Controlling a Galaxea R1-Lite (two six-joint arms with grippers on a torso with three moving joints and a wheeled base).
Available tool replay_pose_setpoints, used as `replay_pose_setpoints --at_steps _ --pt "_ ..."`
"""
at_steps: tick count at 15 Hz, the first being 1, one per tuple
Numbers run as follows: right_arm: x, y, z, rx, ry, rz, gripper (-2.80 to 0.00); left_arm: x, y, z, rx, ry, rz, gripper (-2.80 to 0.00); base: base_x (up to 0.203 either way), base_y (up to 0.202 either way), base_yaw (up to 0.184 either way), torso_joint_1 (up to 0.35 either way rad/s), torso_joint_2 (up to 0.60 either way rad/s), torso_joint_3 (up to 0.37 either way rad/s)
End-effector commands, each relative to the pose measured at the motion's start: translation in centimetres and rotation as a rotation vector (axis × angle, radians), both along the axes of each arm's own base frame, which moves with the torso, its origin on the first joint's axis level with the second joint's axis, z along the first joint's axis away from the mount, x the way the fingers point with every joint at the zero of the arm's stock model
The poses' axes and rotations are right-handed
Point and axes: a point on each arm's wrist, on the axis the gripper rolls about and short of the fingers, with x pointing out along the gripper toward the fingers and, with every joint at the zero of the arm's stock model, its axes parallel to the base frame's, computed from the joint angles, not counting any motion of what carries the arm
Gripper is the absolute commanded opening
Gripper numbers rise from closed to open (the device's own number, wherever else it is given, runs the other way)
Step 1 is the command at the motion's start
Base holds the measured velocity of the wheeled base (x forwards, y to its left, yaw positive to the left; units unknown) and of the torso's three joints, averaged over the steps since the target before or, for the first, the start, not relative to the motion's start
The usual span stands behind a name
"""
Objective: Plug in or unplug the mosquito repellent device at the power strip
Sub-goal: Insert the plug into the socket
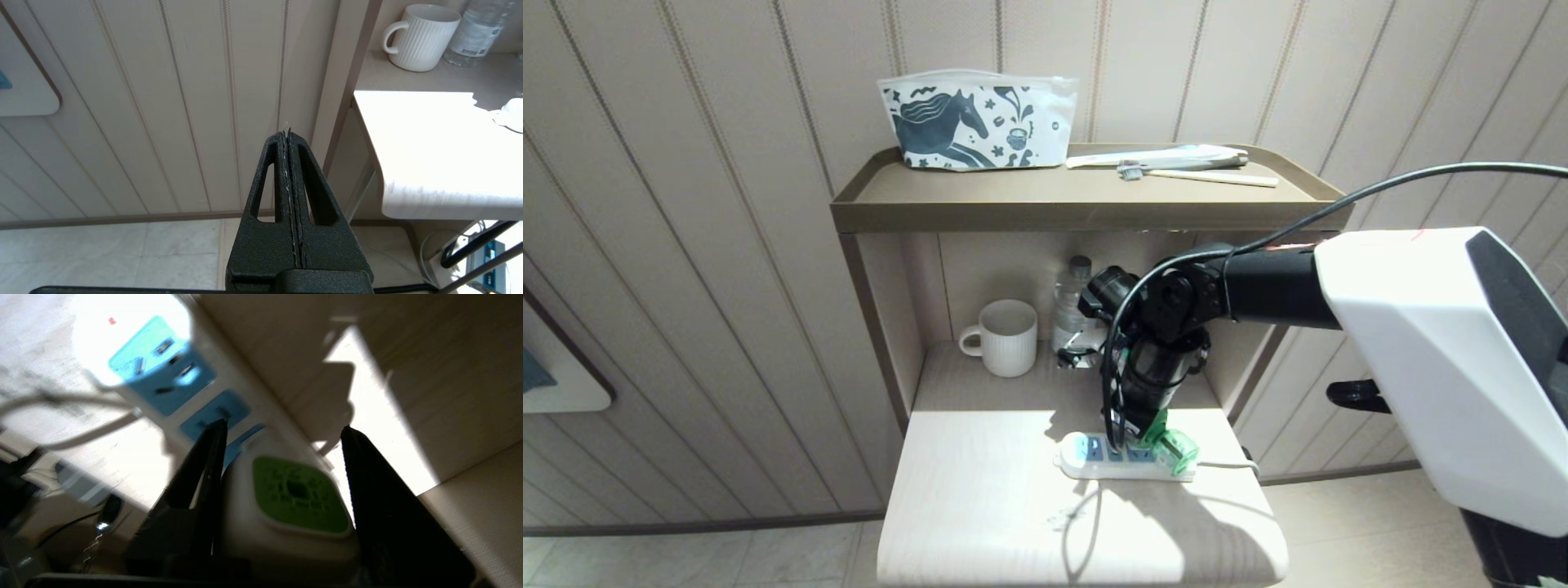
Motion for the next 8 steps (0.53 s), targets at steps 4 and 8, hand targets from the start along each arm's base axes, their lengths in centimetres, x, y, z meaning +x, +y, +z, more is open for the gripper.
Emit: replay_pose_setpoints --at_steps 4,8 --pt "-0.3 -0.1 0.8 0.009 -0.012 0.002 0.00 0.0 0.0 0.0 0.000 0.001 0.000 -2.80 0.000 0.000 0.000 0.000 0.00 0.000" --pt "-0.8 -0.4 2.1 0.024 -0.035 0.003 0.00 0.0 0.0 0.0 0.000 0.001 0.001 -2.80 0.000 0.000 0.000 0.000 0.00 0.000"
